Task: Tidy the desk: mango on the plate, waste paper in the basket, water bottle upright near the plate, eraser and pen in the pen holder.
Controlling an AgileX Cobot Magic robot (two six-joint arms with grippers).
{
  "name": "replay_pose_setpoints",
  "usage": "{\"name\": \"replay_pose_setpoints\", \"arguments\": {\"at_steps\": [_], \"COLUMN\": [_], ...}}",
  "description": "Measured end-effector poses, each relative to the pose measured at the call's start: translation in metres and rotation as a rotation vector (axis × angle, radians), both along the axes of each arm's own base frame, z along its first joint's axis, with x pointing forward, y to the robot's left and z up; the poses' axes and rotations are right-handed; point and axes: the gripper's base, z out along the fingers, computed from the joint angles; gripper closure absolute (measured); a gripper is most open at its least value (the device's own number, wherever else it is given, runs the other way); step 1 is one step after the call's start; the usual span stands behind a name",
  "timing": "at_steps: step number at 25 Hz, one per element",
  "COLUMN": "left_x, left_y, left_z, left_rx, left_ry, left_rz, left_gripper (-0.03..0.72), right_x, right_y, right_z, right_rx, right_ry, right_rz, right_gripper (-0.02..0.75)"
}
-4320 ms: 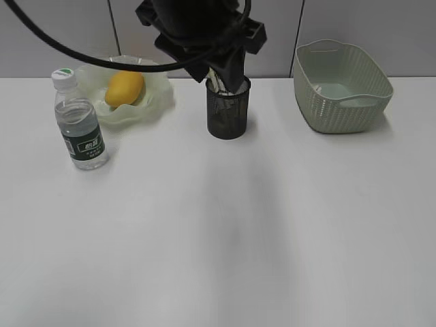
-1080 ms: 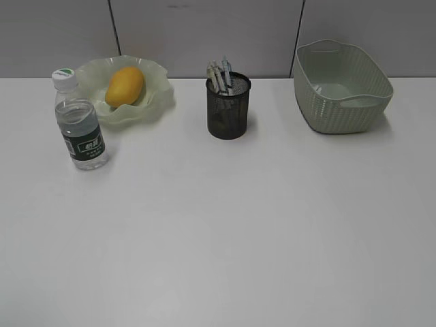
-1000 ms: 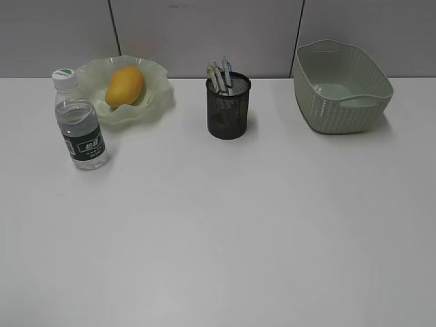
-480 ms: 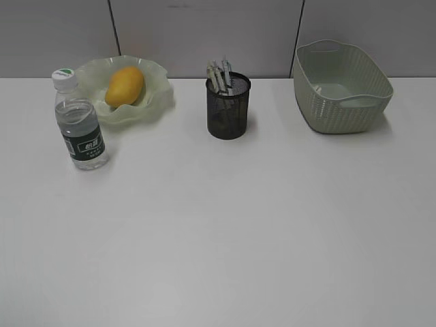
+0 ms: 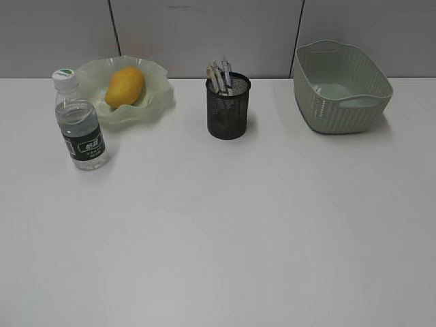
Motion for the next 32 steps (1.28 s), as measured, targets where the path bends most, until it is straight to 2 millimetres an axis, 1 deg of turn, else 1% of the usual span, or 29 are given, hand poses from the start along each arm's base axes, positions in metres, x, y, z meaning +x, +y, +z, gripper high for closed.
{"name": "replay_pose_setpoints", "arguments": {"at_steps": [4,7,12,28,32], "left_x": [-0.0101,-0.0122,-0.0124,-0.0123,-0.0123], "left_y": [0.0010,0.0008,0.0008,0.0008,0.0008], "left_z": [-0.0002,-0.0006,-0.0009,-0.0011,-0.0011], "left_rx": [-0.008,-0.009,-0.009,-0.009,-0.009], "left_ry": [-0.056,-0.066,-0.067,-0.067,-0.067], "left_rz": [0.127,0.166,0.168,0.168,0.168], "left_gripper": [0.295,0.295,0.312,0.429,0.447], "right_x": [-0.0101,-0.0113,-0.0118,-0.0118,-0.0118], "right_y": [-0.0007,-0.0007,-0.0007,-0.0007,-0.0007], "right_z": [0.0000,-0.0003,-0.0003,-0.0004,-0.0004], "right_rx": [0.004,0.004,0.004,0.004,0.004], "right_ry": [-0.065,-0.073,-0.076,-0.076,-0.076], "right_rz": [-0.061,-0.076,-0.077,-0.078,-0.078], "right_gripper": [0.157,0.157,0.157,0.157,0.157]}}
